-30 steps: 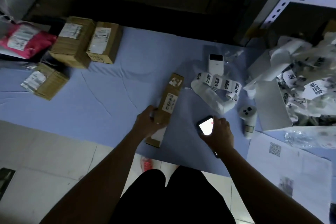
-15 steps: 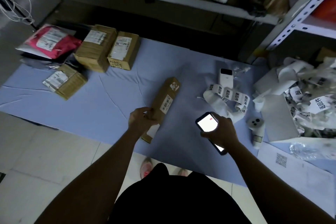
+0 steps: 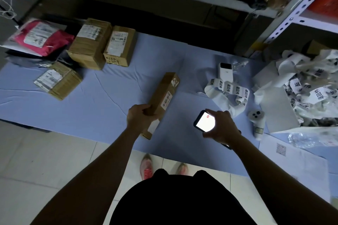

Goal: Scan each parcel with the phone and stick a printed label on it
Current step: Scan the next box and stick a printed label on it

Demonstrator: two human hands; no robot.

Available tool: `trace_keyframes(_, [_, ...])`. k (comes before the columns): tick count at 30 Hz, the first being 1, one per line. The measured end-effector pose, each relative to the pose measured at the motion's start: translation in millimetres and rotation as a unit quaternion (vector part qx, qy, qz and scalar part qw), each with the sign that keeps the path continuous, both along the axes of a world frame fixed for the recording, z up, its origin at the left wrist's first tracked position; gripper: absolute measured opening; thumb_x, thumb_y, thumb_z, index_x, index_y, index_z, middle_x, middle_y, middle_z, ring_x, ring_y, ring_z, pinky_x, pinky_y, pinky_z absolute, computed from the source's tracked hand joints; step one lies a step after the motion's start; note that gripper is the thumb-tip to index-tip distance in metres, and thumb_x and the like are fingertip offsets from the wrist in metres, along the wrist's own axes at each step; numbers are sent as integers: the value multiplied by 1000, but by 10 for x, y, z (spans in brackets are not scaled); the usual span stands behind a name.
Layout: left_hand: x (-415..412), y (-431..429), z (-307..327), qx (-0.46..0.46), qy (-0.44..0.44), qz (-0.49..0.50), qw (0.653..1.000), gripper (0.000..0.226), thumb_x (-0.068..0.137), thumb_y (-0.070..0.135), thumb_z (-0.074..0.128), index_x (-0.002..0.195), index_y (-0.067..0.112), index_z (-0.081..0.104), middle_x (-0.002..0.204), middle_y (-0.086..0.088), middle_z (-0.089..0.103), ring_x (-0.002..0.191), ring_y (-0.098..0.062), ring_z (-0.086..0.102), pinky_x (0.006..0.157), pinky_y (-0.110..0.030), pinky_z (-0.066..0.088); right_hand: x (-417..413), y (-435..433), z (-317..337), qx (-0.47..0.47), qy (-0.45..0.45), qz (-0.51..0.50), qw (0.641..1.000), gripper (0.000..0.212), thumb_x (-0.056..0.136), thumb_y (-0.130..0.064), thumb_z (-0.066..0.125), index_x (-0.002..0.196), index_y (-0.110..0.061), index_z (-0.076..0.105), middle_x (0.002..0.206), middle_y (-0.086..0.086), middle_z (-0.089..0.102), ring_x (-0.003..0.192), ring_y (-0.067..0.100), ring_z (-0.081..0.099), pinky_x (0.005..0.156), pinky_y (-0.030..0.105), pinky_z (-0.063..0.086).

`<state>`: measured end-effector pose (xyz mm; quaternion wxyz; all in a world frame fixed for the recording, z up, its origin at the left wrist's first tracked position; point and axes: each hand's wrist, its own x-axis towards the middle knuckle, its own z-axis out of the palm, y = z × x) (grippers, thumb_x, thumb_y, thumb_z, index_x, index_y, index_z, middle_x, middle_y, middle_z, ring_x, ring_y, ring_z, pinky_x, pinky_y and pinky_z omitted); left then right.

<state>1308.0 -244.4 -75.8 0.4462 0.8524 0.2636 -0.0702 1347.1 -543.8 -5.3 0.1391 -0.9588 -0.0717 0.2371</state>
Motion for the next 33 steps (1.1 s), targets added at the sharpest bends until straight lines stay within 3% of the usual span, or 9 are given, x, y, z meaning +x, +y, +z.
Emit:
trace_keyframes(9, [14,6,-13,-17,-4,10,1000,69,65,45,91,126,21,69,111,1,71,96,-18,68,84,-36,60,-7,-52,14,-23,-1,-5,1000,103,71,-41,88,157,-22,34,125,8,58,129,31,38,101,49,45])
trace_keyframes(13, [26,-13,-6,-1,-28,20,999,63,65,42,91,122,22,71,107,3,70,92,-14,66,74,-25,55,12,-94,11,-27,-3,-3,1000,103,71,-41,88,157,-22,34,125,8,59,128,30,38,100,47,45])
trace_keyframes(17, [82,4,-20,-3,-17,29,999,64,66,39,91,125,23,70,115,0,69,99,-20,68,86,-37,59,24,-161,-6,-31,-2,-7,999,102,72,-40,88,157,-22,33,125,8,58,129,30,38,102,48,45])
trace_keyframes(22, [156,1,-46,-6,-7,34,999,65,67,43,91,125,25,69,107,5,69,94,-19,69,78,-33,60,25,-301,-98,-18,3,-30,999,102,69,-41,89,155,-23,37,129,9,56,127,29,39,102,47,44])
trace_keyframes(25, [201,-87,-68,-92,8,57,994,60,64,43,92,118,25,74,92,10,74,82,-13,72,74,-32,62,-15,-393,-250,-7,-8,-58,998,98,65,-43,90,150,-24,45,124,10,52,120,29,42,92,39,44])
trace_keyframes(29, [240,-302,-133,-187,13,53,981,48,67,36,93,110,20,78,90,-2,77,86,-21,74,72,-30,58,-116,-521,-537,-2,-8,-112,994,91,63,-44,90,143,-24,52,116,8,49,112,28,43,81,33,38])
trace_keyframes(33, [291,-519,-129,-192,21,37,981,40,77,30,87,114,20,77,91,-7,77,79,-17,67,69,-27,52,-156,-635,-750,-7,-1,-147,989,88,65,-45,89,141,-22,51,121,10,50,113,30,45,80,35,41])
